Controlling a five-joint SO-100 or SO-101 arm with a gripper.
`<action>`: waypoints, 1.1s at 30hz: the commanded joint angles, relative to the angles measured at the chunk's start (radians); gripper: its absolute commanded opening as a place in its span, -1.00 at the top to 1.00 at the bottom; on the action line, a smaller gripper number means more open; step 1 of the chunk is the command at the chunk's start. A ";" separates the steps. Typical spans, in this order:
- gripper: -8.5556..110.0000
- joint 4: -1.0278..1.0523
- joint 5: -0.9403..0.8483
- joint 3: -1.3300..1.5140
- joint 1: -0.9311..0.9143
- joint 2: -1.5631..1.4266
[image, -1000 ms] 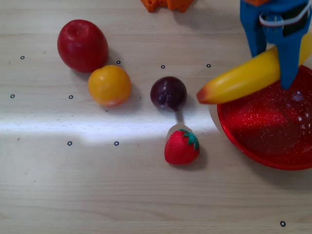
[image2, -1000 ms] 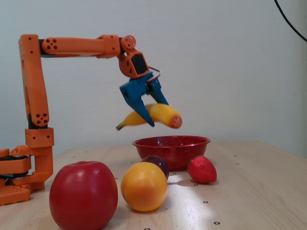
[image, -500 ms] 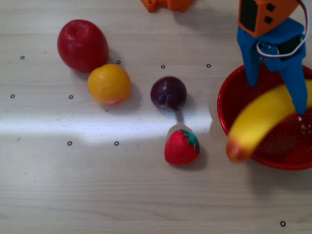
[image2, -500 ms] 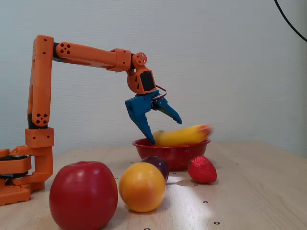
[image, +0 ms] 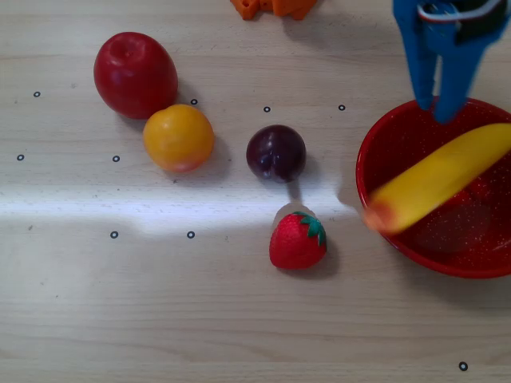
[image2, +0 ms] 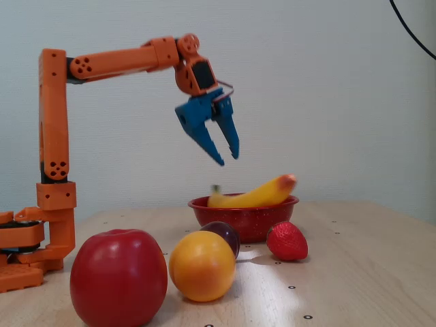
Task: Put the banana in the red bowl.
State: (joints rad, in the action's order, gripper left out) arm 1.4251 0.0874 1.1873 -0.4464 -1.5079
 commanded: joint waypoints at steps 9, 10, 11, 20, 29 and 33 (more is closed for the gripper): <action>0.85 -0.011 -0.038 0.064 0.137 -0.290; 0.85 -0.026 -0.044 0.094 0.152 -0.316; 0.85 -0.046 -0.048 0.129 0.166 -0.347; 0.85 -0.216 -0.023 0.600 0.307 -0.709; 0.85 -0.436 0.029 1.167 0.407 -1.117; 0.85 -0.555 0.055 1.370 0.431 -1.243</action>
State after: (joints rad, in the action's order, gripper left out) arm 0.9219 0.1120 2.5479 -0.0445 -2.7059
